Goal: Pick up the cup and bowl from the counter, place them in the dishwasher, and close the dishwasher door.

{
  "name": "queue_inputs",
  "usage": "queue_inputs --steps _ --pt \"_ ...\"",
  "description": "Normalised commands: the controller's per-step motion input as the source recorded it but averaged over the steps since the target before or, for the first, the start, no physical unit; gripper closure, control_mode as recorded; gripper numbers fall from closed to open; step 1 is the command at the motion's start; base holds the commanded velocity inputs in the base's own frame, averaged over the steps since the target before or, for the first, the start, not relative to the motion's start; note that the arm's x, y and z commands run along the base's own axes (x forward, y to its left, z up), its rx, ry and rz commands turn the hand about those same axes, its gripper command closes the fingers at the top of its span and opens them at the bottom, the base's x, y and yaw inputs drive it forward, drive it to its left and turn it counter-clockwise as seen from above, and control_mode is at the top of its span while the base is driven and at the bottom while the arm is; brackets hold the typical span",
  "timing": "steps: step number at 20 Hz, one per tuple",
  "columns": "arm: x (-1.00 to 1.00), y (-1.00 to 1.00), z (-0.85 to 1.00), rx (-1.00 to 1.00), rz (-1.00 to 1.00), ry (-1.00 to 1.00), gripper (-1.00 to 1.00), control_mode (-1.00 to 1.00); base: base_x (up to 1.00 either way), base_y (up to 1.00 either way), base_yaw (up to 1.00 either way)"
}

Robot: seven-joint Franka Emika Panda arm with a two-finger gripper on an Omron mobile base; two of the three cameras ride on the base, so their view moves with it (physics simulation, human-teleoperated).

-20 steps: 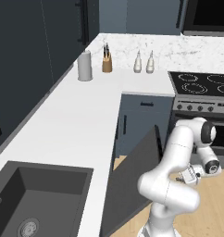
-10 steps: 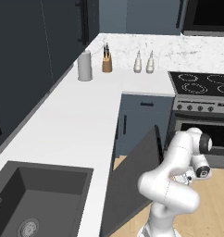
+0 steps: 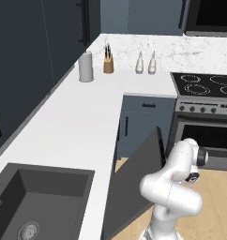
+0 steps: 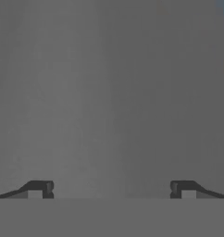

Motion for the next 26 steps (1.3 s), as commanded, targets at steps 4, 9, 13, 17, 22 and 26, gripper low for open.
queue_inputs --steps 4,9,13,17,22,26 --pt "0.03 0.97 0.34 0.15 0.02 0.0 -1.0 -1.0 0.0 0.0 0.0" --pt "0.0 1.0 0.47 0.08 0.06 -0.01 -1.0 -1.0 0.0 0.0 0.0" --pt "0.0 1.0 0.66 0.02 0.02 -0.06 -1.0 -1.0 0.0 0.0 0.0" --pt "0.0 1.0 0.31 0.0 0.0 -0.04 -1.0 -1.0 0.0 0.0 0.0" --pt "0.0 1.0 0.04 -0.07 -0.03 -0.01 -1.0 -1.0 0.0 0.0 0.0" --pt "0.0 1.0 0.0 -0.2 -0.03 0.0 -1.0 -1.0 0.0 0.0 0.0"
